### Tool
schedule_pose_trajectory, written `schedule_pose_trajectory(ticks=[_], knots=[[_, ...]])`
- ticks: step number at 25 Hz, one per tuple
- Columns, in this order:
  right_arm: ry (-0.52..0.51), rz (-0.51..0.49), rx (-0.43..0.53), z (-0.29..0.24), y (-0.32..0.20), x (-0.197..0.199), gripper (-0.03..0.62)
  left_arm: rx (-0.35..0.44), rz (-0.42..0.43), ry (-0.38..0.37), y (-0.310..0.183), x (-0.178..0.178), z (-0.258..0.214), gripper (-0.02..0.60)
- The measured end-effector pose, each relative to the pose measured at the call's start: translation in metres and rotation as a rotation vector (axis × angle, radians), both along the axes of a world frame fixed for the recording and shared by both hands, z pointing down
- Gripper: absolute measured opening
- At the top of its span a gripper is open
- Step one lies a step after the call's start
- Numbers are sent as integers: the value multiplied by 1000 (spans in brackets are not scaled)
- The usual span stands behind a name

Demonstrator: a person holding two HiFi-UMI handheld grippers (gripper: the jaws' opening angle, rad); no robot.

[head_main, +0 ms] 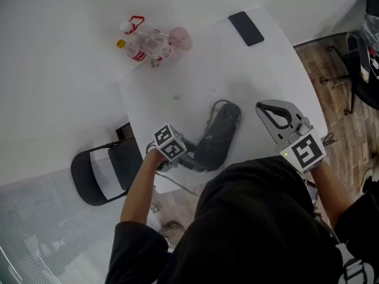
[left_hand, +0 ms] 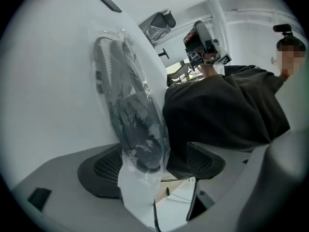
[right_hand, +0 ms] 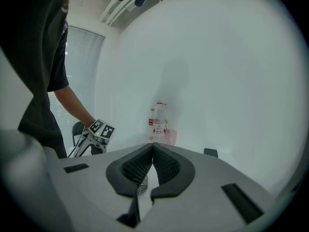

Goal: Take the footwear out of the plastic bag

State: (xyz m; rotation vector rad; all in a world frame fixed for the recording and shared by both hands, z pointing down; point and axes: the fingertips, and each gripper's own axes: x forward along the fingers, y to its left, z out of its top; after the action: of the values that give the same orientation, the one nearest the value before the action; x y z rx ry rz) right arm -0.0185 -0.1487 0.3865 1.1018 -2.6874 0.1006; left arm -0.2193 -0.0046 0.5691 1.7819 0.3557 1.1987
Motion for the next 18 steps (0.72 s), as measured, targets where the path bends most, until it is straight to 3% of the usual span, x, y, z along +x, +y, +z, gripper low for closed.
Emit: schedule_pose_trajectory(ticks=[4,5,9,11,12,14,18], knots=[[5,-17,5,-2,2,-4,17,0,24,60,21,34,1,426],[2,-18,8,-2,2,-4,17,-17,-19,79,18,40,1,423],[6,-17,2,0,2,-3,17,-138,-326,207,-4,75,-11,422],[7,-17,1,-1,3,-3,17,-142,-366,239,-8,85,-10,414],[8,-17,0,-1,3,-2,17,-143,-366,248,-9,87,-10,375],[17,-17,0,0,4,0,17,-137,-355,269,-11,90,-11,145],[44,-18,27,-1,1,10,17,-31,-273,288,-17,91,-14,120]])
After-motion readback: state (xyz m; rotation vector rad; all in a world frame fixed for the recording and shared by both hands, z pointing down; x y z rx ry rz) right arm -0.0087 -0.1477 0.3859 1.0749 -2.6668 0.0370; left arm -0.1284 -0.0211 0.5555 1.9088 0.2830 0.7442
